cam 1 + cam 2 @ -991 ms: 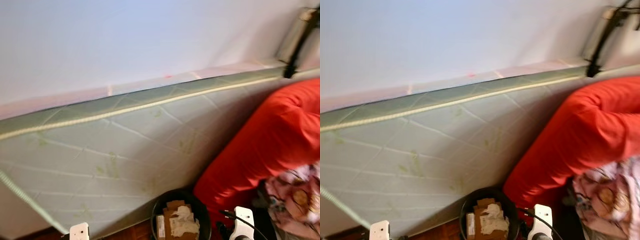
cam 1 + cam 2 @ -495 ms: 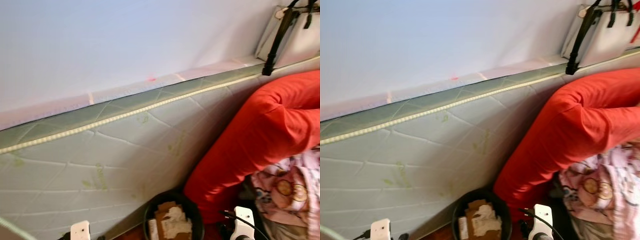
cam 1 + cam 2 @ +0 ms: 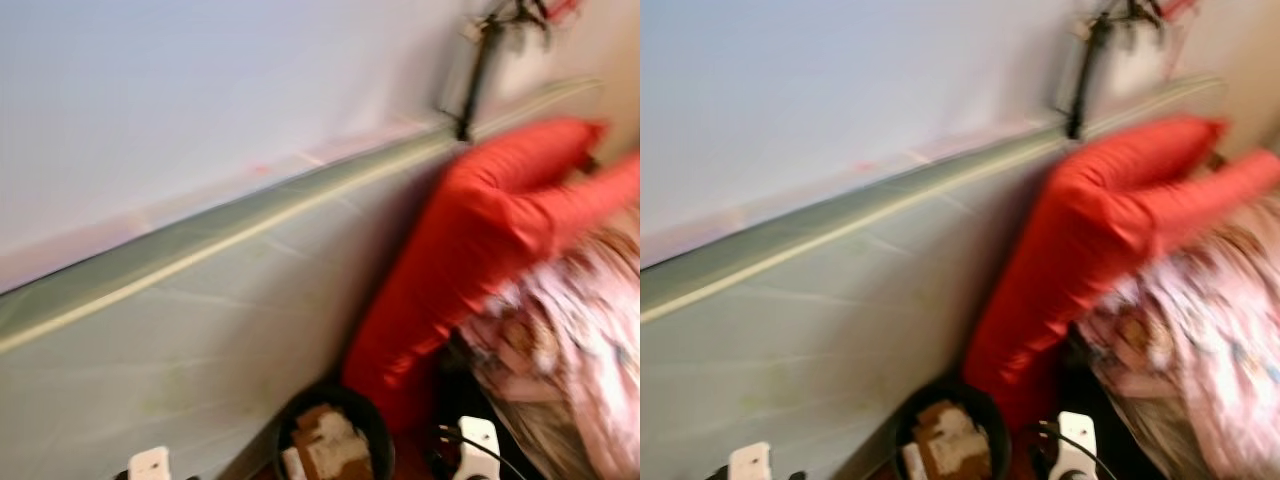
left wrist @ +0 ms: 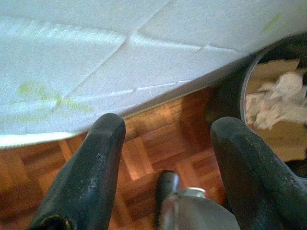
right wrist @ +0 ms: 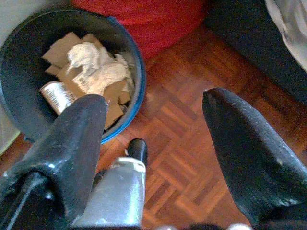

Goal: Clean up the room

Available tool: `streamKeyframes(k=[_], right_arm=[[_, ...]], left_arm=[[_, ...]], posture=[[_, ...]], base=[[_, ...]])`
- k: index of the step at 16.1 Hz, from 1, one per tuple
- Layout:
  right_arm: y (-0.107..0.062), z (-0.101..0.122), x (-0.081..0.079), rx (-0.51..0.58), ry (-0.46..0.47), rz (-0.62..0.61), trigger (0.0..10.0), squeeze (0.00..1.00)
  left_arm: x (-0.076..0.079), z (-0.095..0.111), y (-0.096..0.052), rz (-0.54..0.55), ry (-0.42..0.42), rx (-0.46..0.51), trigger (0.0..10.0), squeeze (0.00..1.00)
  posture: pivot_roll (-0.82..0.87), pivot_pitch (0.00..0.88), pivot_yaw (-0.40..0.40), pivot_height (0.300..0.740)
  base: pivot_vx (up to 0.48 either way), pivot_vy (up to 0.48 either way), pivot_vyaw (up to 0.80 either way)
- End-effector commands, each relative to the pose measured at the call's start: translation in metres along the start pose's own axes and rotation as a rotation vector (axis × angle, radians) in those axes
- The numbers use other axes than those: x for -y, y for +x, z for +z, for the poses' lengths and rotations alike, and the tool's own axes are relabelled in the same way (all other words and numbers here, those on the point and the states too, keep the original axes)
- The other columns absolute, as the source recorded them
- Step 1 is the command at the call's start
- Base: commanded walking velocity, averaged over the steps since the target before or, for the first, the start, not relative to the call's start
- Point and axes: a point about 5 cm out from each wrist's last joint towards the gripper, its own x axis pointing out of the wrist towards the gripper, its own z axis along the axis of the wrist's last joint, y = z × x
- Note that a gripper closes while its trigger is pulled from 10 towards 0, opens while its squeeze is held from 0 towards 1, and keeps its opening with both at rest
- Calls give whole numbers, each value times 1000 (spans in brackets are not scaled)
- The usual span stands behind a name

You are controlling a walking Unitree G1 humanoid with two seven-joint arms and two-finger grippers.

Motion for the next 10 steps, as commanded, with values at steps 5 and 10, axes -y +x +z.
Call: streamKeyframes(k=[5,10], right_arm=[[-2,-1,9,-5,-4,-23,10000,0],[-1,0,3,17,21,-15,10000,0]], left_arm=[[13,2,1,-32,10,7,10000,0],[5,10,3,-24,37,30,10000,0]], posture=[[112,0,-60,740],[126,0,-26,740]], base=[[0,0,-750],[0,0,-150]])
